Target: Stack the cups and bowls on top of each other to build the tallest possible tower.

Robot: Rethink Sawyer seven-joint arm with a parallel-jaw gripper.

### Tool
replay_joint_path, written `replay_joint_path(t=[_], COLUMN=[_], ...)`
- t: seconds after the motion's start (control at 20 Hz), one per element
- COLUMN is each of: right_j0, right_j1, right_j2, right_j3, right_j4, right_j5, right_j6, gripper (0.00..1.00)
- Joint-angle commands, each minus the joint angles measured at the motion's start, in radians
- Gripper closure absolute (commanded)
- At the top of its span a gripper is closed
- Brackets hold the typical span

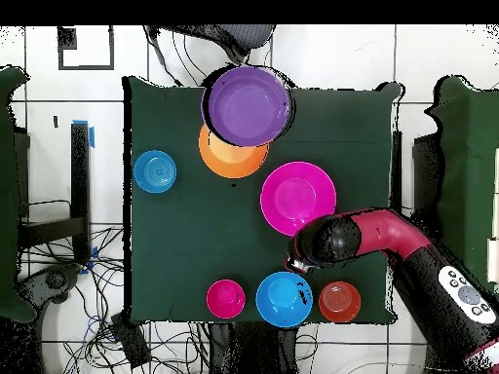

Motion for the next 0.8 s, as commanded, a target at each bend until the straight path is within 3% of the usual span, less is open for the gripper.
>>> replay_joint_path(t=[0.05, 0.8], right_j0=[0.004, 0.015], right_j1=[0.031, 0.089], right_j2=[-0.067, -0.087], right_j3=[0.027, 0.014], right_j4=[-0.094, -0.102], right_j5=[0.028, 0.044], right_j6=[-0.238, -0.265], gripper=[0.00, 0.00])
